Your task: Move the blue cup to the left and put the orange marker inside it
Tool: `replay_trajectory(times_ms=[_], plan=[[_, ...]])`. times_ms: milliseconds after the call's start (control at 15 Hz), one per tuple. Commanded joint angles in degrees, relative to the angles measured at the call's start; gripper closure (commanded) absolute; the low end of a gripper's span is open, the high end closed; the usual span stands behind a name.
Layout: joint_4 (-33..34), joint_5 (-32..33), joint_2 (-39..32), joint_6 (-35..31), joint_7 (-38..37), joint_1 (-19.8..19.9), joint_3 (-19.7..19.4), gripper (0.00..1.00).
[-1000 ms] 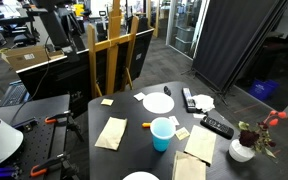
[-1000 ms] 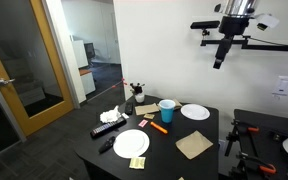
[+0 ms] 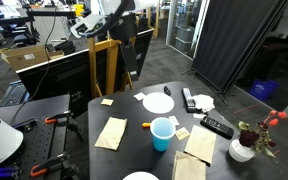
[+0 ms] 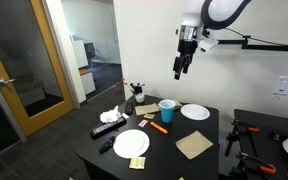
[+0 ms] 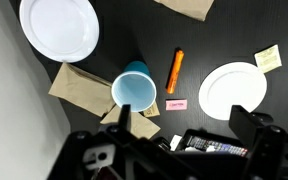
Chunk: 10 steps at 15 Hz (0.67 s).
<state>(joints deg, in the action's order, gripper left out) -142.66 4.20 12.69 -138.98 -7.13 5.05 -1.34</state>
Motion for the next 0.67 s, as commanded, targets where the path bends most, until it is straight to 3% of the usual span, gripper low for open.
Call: replay_trajectory(times_ms=[0,600], plan=[[6.55,0.27,-7.91,1.17,1.23,0.09,-0.93,0.00],[12.12,-0.92,-19.42,0.22,4.03,-0.22,-2.07,0.00]])
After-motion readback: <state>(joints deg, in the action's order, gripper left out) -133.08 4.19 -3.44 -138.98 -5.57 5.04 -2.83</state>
